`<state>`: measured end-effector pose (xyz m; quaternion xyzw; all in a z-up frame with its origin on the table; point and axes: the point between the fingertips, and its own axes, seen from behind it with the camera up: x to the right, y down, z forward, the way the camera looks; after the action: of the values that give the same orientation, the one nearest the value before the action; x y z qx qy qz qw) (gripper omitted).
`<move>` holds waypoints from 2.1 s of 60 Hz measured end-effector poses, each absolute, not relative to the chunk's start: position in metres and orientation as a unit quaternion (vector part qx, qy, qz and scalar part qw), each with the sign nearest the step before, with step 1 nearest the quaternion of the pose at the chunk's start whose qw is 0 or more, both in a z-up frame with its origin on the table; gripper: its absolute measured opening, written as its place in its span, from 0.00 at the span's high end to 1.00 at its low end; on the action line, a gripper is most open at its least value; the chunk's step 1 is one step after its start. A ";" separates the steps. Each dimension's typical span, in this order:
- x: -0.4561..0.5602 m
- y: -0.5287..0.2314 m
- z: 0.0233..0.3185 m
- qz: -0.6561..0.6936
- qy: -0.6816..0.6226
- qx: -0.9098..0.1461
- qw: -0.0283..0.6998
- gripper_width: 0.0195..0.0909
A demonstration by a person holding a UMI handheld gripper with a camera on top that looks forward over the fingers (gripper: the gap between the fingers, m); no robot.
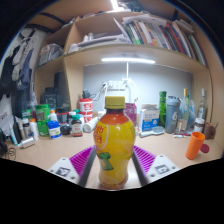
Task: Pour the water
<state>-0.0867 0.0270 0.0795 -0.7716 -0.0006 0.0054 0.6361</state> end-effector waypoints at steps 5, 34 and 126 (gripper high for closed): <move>-0.080 0.034 0.076 -0.007 0.010 -0.775 0.632 0.56; -0.042 0.038 0.180 0.148 0.086 -0.696 0.698 0.77; 0.320 -0.038 0.322 0.090 0.184 -0.581 0.788 0.77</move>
<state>0.3204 -0.0382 0.3220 -0.5809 0.1842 0.0896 0.7878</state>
